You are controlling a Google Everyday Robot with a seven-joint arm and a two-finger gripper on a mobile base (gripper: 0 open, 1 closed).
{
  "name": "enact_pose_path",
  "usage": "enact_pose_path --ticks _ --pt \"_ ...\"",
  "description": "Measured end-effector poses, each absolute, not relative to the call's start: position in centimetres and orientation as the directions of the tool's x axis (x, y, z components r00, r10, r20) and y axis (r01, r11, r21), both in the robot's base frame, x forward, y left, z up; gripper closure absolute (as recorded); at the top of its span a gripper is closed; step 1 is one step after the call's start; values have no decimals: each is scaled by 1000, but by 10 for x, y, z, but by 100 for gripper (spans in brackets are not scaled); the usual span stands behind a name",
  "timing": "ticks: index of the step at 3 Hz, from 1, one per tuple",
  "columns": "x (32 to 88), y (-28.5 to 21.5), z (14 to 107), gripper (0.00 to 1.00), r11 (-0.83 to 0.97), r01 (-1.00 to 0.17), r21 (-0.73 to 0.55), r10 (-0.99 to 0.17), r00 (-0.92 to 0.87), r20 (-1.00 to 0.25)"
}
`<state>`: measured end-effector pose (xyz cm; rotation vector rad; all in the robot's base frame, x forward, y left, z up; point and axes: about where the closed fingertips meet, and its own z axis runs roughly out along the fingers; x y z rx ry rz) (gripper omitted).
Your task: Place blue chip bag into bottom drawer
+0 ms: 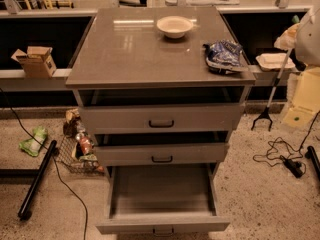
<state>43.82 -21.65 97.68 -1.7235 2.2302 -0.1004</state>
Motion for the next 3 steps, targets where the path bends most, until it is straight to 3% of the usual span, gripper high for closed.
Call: enact_pose_path --ticks 2,3 --pt "445 -217 975 0 283 -922 -264 -950 -233 -206" --pt "482 -224 973 0 305 -916 -260 -938 -241 -250"
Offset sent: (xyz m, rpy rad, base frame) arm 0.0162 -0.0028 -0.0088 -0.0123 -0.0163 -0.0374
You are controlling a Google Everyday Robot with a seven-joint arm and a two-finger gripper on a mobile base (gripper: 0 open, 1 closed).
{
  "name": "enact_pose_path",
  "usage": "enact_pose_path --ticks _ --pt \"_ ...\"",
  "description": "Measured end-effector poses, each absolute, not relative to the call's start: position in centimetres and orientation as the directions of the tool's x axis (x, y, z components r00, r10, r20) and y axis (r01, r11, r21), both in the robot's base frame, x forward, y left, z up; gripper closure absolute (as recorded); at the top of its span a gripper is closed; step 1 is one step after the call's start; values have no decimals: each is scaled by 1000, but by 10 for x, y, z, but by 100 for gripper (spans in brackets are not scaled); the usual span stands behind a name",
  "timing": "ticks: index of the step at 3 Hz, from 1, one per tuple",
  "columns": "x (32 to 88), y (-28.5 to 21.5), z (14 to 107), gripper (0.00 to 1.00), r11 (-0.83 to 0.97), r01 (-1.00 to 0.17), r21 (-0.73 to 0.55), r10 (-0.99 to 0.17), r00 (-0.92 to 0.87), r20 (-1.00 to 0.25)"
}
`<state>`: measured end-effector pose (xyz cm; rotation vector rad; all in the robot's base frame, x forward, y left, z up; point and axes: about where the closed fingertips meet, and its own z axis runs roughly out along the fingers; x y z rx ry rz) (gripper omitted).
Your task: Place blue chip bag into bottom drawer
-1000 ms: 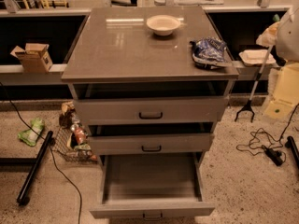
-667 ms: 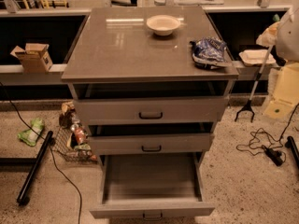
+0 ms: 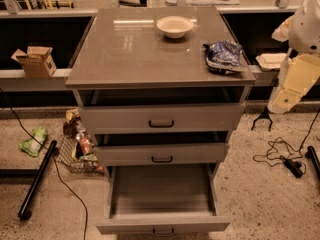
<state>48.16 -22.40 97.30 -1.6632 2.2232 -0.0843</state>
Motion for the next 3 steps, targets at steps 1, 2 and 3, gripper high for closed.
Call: enact_pose_path --ticks 1,2,3 --pt "482 -224 973 0 305 -916 -260 -938 -241 -250" --pt "504 -228 961 0 345 -896 -279 -922 -267 -280" --pt "548 -234 943 0 409 -861 -302 -889 -301 -345"
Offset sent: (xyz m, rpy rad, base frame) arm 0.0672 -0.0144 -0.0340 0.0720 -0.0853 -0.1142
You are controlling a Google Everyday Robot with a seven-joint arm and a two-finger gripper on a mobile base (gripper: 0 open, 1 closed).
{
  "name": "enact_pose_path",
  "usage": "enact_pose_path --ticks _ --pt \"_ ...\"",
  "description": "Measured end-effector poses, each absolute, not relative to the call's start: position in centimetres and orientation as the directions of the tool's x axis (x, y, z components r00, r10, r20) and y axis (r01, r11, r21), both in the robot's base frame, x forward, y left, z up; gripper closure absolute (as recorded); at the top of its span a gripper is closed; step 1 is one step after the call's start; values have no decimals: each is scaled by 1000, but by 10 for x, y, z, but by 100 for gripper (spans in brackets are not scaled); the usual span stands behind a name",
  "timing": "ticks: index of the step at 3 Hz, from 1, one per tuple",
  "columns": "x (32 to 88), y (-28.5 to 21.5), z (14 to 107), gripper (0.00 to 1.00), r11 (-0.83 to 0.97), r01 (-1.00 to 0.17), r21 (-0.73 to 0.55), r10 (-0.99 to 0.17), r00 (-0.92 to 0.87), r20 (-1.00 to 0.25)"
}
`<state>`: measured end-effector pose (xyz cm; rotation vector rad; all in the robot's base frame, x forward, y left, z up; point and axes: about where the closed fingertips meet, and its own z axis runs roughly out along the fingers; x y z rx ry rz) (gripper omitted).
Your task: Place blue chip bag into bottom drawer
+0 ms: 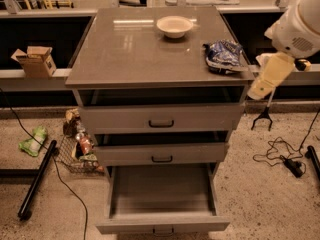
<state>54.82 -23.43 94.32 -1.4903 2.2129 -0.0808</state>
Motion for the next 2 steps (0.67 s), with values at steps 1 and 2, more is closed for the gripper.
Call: enact_pose_path --ticks 1,2 --pt "592 -238 929 0 460 -836 -301 -850 -316 -422" --pt "632 -238 917 0 513 -808 -291 -799 -324 -507"
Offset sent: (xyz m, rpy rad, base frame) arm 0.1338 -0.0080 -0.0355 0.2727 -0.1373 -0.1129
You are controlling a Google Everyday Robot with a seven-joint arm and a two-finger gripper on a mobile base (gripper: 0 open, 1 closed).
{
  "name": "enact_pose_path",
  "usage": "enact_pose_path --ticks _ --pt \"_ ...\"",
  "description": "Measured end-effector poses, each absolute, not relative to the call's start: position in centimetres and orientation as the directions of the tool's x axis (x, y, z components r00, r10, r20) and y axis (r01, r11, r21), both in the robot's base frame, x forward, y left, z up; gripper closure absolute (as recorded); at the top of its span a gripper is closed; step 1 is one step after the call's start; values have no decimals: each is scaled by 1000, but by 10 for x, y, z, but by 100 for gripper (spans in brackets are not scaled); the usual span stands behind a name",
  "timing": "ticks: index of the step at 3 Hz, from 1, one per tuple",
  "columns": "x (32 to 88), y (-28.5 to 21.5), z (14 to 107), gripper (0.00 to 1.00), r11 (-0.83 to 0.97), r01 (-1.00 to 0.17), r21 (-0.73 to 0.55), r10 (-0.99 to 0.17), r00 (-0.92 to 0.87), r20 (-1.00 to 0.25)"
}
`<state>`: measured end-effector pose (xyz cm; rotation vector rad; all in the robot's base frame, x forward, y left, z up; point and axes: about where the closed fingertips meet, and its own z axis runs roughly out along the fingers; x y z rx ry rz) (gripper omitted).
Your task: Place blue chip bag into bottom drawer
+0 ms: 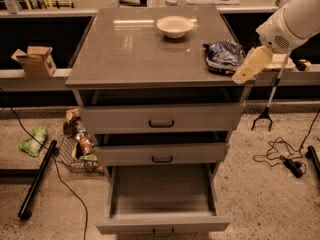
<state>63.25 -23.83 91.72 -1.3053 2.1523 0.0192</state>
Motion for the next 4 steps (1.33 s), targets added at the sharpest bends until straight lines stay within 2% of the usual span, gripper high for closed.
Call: enact_pose_path --ticks 1,4 --pt "667 -240 904 0 575 -776 -260 -728 -340 -595" --pt "697 -237 885 0 598 -758 -260 -719 -364 -592"
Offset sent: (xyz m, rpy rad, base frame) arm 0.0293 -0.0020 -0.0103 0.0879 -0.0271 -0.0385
